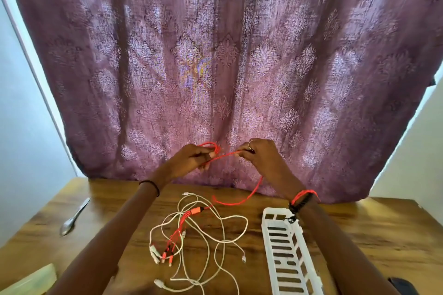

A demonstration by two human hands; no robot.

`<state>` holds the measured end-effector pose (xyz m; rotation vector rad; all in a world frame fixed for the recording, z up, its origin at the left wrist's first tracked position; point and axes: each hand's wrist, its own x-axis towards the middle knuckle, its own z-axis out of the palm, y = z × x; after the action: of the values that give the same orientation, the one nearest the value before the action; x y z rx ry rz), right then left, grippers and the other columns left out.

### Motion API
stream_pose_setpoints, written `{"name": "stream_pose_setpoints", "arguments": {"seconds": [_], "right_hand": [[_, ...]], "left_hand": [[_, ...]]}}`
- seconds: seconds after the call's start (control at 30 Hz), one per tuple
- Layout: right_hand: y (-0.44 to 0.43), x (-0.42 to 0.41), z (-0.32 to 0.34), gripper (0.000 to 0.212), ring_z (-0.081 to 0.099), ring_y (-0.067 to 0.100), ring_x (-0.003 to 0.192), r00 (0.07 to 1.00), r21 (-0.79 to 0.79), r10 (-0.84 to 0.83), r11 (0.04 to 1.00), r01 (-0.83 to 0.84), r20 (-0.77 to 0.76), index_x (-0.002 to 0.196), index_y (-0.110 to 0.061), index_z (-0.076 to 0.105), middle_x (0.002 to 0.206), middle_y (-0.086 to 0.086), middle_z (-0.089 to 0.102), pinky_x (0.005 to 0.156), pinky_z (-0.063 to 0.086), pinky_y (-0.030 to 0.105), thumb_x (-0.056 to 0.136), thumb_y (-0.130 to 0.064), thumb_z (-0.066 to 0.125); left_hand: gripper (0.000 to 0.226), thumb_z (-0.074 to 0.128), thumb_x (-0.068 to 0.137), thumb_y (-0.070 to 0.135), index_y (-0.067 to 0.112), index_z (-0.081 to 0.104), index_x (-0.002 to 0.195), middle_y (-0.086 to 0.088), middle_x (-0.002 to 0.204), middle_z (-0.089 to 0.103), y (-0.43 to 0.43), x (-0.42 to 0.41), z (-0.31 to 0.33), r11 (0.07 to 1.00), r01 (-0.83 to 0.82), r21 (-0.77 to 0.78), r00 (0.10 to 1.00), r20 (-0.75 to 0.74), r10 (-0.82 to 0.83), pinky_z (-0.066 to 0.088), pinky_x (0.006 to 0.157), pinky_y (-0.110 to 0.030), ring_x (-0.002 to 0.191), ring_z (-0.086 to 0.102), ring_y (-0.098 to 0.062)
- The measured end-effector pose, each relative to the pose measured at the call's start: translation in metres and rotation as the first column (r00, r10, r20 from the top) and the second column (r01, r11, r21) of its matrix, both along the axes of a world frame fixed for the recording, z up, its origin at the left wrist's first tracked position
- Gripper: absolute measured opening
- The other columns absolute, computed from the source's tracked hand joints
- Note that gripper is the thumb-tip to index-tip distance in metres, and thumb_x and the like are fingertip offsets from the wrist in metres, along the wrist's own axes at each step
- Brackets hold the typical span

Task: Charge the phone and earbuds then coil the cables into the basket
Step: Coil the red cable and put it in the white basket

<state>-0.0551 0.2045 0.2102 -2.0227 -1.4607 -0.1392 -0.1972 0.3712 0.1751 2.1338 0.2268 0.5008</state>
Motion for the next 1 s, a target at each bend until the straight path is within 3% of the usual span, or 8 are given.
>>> {"name": "stream_pose_setpoints", "arguments": {"seconds": [0.1,0.27,0.33,0.4,0.53,0.67,0.77,1.0], "right_hand": [[0.003,0.001,0.000,0.019,0.062,0.022,0.077,0.999,0.109,0.036,0.993,-0.038,0.025,0.097,-0.007,0.074,0.083,0.018,0.067,0.063,0.031,0.006,0.084,-0.017,0.065],[0.008,0.003,-0.003,0.019,0.050,-0.024,0.072,0.993,0.332,0.119,0.937,-0.109,-0.009,0.096,-0.004,0.074,0.070,-0.012,0.056,0.069,0.032,-0.004,0.080,-0.012,0.067],[0.010,0.003,-0.004,0.021,0.051,-0.019,0.070,0.990,0.378,0.139,0.918,-0.122,-0.018,0.098,-0.005,0.073,0.068,-0.019,0.049,0.066,0.034,-0.001,0.080,-0.013,0.066],[0.011,0.001,-0.002,0.022,0.053,-0.003,0.065,0.980,0.427,0.179,0.895,-0.125,-0.088,0.101,-0.007,0.072,0.065,-0.009,0.051,0.061,0.036,0.008,0.081,-0.013,0.067],[0.016,-0.006,-0.002,0.016,0.048,0.000,0.052,0.910,0.455,0.231,0.889,-0.054,-0.343,0.099,-0.015,0.073,0.056,-0.015,0.057,0.054,0.032,0.011,0.086,-0.014,0.064],[0.027,-0.022,0.002,0.016,0.034,0.001,0.037,0.734,0.506,0.305,0.860,0.062,-0.607,0.085,-0.019,0.072,0.044,-0.008,0.049,0.038,0.029,0.014,0.091,-0.013,0.058],[0.032,-0.033,0.002,0.021,0.032,0.002,0.032,0.701,0.517,0.319,0.852,0.082,-0.638,0.079,-0.017,0.067,0.042,-0.007,0.048,0.034,0.027,0.015,0.094,-0.015,0.053],[0.035,-0.053,-0.003,0.023,0.036,0.001,0.032,0.708,0.476,0.285,0.875,0.083,-0.646,0.087,-0.023,0.057,0.057,0.003,0.049,0.034,0.029,0.014,0.099,-0.012,0.041]], "left_hand": [[0.029,0.056,0.091,0.020,0.026,0.071,0.068,0.008,0.056,0.060,-0.002,-0.005,0.010,0.996,0.048,-0.081,0.998,-0.034,-0.051,0.043,0.061,-0.015,0.059,0.051,-0.009],[0.030,0.049,0.093,0.010,-0.013,0.060,0.109,0.006,0.056,0.048,-0.006,-0.010,0.021,0.950,0.148,-0.277,0.986,-0.038,-0.164,0.036,0.054,-0.014,0.054,0.042,-0.006],[0.030,0.043,0.094,0.006,-0.014,0.058,0.110,0.005,0.053,0.042,-0.008,-0.012,0.026,0.899,0.170,-0.403,0.982,-0.005,-0.188,0.033,0.049,-0.012,0.049,0.038,-0.004],[0.027,0.043,0.093,0.006,-0.004,0.067,0.102,0.002,0.054,0.037,-0.011,-0.014,0.031,0.810,0.203,-0.550,0.978,0.075,-0.195,0.032,0.045,-0.011,0.047,0.035,-0.003],[0.024,0.069,0.076,0.025,0.005,0.072,0.090,0.008,0.051,0.037,-0.013,-0.011,0.034,0.602,0.346,-0.720,0.938,0.268,-0.219,0.033,0.042,-0.010,0.043,0.034,0.000],[0.038,0.081,0.068,0.025,0.004,0.070,0.098,0.011,0.050,0.041,-0.016,0.001,0.035,0.342,0.484,-0.806,0.875,0.447,-0.184,0.033,0.040,-0.010,0.038,0.036,-0.002],[0.043,0.080,0.068,0.017,-0.001,0.067,0.106,0.010,0.052,0.043,-0.022,0.011,0.038,0.187,0.591,-0.785,0.807,0.582,-0.104,0.036,0.040,-0.012,0.039,0.040,-0.003],[0.044,0.072,0.064,0.002,-0.009,0.063,0.106,0.007,0.060,0.054,-0.026,0.026,0.061,0.107,0.657,-0.746,0.724,0.665,0.184,0.044,0.044,-0.013,0.043,0.047,-0.003]]}}
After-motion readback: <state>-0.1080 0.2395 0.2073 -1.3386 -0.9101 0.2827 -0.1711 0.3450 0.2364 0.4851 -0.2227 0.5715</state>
